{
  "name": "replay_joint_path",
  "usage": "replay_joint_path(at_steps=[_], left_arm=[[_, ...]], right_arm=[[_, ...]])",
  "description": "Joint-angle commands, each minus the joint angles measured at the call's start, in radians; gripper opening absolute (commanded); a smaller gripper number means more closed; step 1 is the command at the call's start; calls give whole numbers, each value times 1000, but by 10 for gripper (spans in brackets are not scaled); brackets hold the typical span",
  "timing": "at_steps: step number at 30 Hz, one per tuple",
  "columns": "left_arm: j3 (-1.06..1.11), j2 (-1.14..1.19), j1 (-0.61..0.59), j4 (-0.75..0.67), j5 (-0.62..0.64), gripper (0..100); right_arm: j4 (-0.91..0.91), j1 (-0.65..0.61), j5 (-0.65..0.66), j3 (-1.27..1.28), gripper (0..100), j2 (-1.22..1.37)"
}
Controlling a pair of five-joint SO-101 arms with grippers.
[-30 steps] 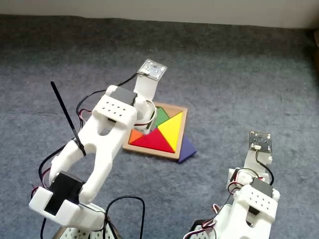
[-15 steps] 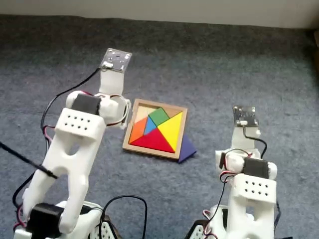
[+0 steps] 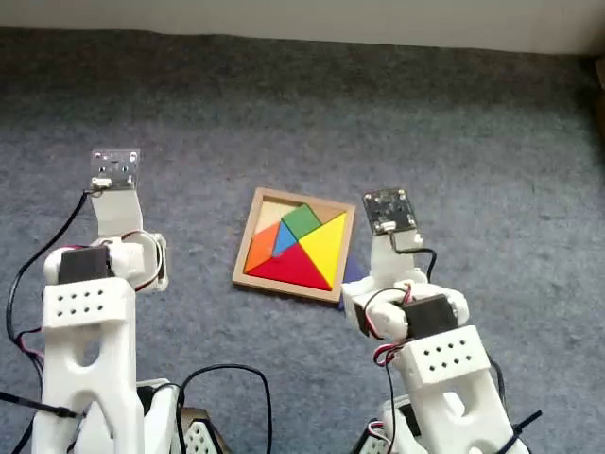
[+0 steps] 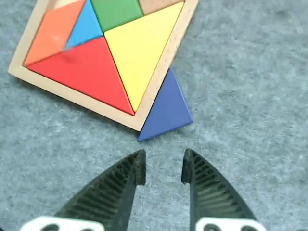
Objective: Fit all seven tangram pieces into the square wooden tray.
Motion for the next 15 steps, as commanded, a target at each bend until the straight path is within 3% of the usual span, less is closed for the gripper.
replay_joint_path(at_steps=[1,5,15], left_arm=[[101,-39,-58,-114,-11,168],[205,-42,-59,-215,-14,168],[219,-36,-64,-226,-15,168]], right_arm=[[-50,-22,-14,-130,135,170],[-50,-16,-14,-275,135,403],[-47,-15,-78,-443,214,702]])
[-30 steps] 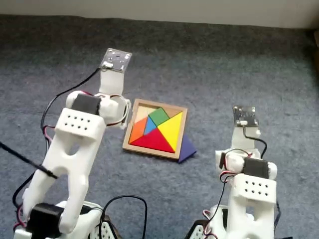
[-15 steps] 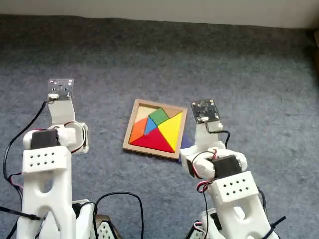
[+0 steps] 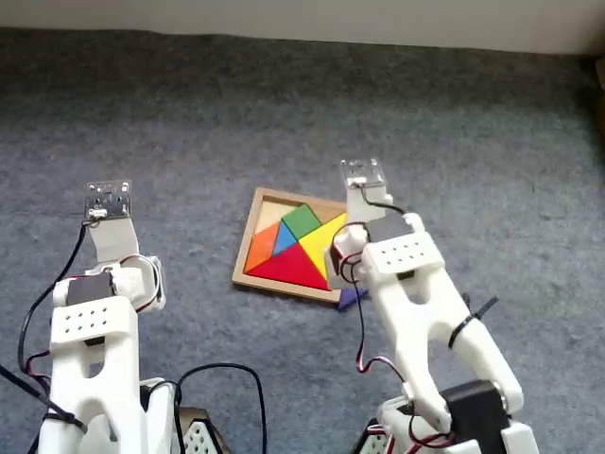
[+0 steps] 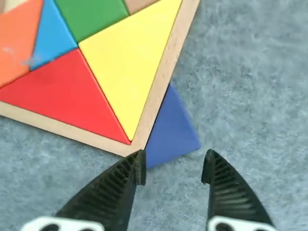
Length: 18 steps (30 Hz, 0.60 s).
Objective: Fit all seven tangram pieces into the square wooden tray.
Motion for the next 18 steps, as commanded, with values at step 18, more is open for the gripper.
replay_joint_path(at_steps=[18], left_arm=[[2,-15,-13,-11,-61,168]], right_arm=[[-99,113,-6,-67,214,260]])
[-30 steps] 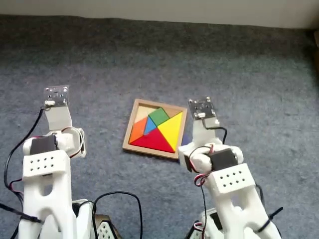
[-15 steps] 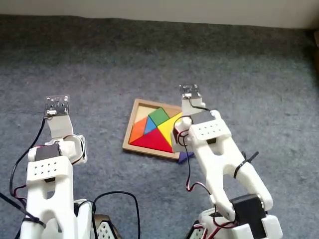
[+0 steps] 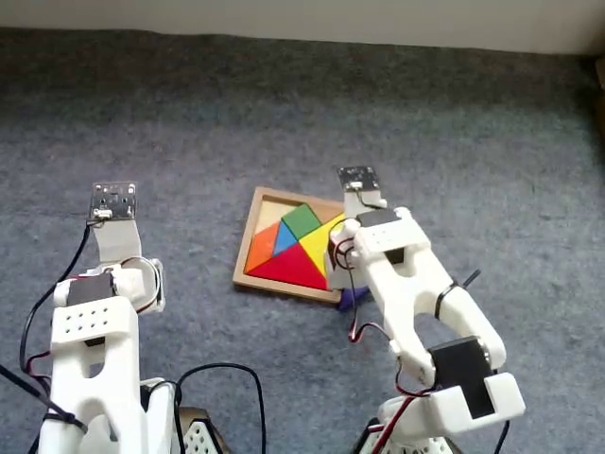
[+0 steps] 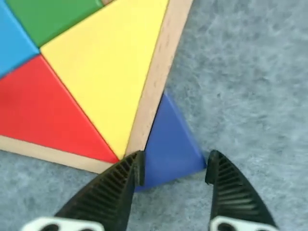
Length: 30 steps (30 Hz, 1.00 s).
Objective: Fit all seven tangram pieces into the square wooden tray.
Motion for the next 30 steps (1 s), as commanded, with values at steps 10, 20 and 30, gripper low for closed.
replay_joint_path(at_steps=[10,20,30], left_arm=[[-4,-15,-13,-9,-8,168],[2,-15,-13,-14,-8,168],[5,-15,-10,-14,-8,168]], right_arm=[[-13,111,57,-25,213,-47],[-102,48,66,16,213,-65],[-124,54,114,36,216,-67]])
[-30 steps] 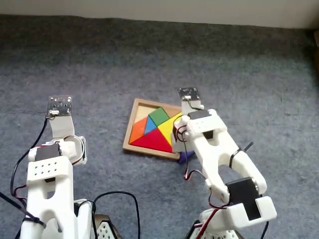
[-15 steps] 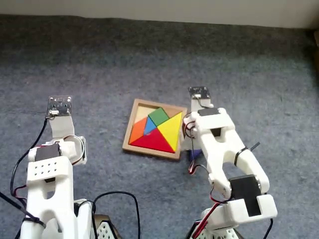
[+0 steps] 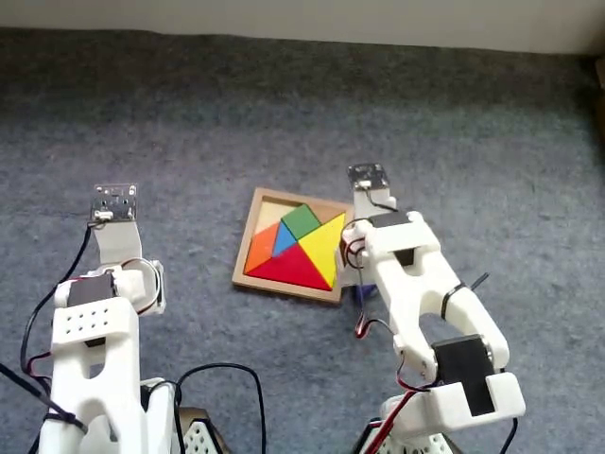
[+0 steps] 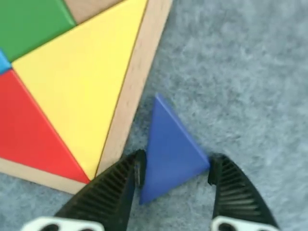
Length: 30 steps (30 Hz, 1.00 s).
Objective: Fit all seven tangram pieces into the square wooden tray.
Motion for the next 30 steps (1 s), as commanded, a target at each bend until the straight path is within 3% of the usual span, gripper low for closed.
replay_joint_path(at_steps=[1,6,12,23,30], left_arm=[[-4,-15,-10,-14,-8,168],[-4,-15,-8,-14,-8,168],[-4,-15,-8,-14,-8,168],[-4,-15,-8,-14,-8,168],[-4,-15,-8,-15,-8,168]], right_arm=[[-19,-2,15,-7,216,-48],[-22,-2,75,-7,211,-48],[-21,-2,115,-8,126,-56],[61,58,153,-13,125,-222],[58,65,388,-25,125,-312]])
